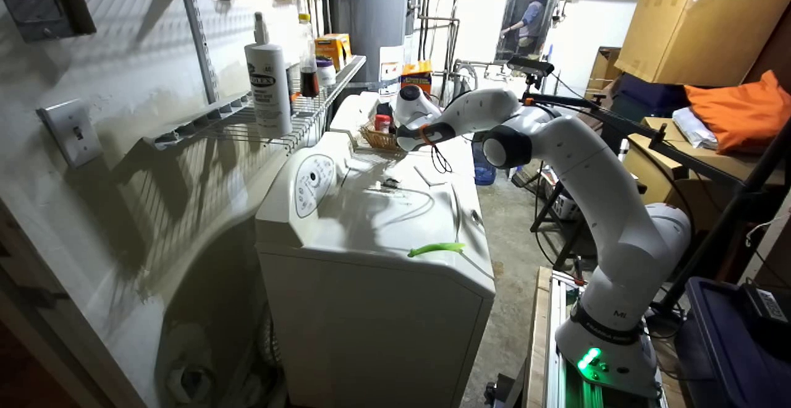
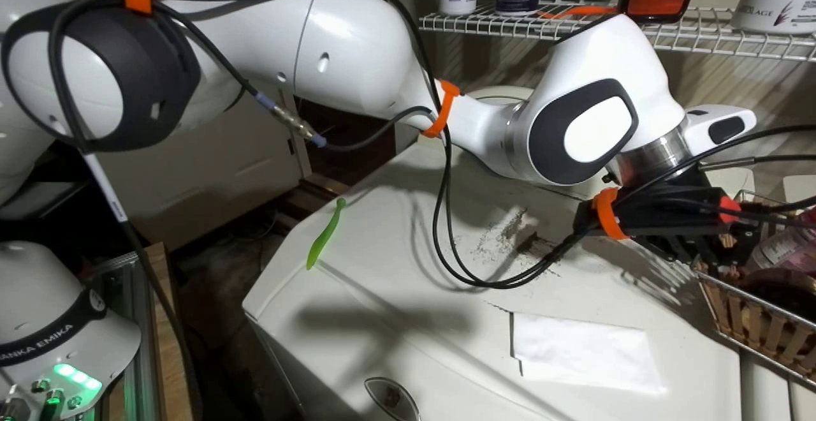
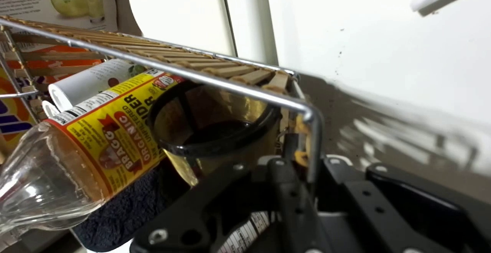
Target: Move the basket to the right washing machine
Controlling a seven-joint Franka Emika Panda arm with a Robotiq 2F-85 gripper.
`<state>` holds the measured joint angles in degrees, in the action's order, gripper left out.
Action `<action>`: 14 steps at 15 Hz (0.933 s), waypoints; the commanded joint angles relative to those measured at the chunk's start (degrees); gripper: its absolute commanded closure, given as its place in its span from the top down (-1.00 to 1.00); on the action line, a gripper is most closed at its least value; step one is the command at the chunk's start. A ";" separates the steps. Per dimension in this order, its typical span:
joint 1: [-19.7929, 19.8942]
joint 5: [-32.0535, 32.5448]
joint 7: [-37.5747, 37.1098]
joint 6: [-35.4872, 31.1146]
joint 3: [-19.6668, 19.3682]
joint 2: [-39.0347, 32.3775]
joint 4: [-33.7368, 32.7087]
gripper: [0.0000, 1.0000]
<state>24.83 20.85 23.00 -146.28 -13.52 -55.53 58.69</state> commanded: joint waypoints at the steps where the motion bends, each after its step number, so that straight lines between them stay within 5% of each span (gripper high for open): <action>1: 1.01 0.53 0.98 0.36 -1.04 -3.68 -11.34 -0.96; 6: 0.81 0.77 0.52 2.22 -0.93 -6.24 -15.33 -0.96; 8: 0.17 0.17 0.10 2.43 -1.74 -6.69 -15.78 -0.31; 14: 0.07 0.11 0.08 2.47 -2.15 -7.90 -20.70 0.47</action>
<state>24.34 20.80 22.80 -142.83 -13.74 -60.85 45.27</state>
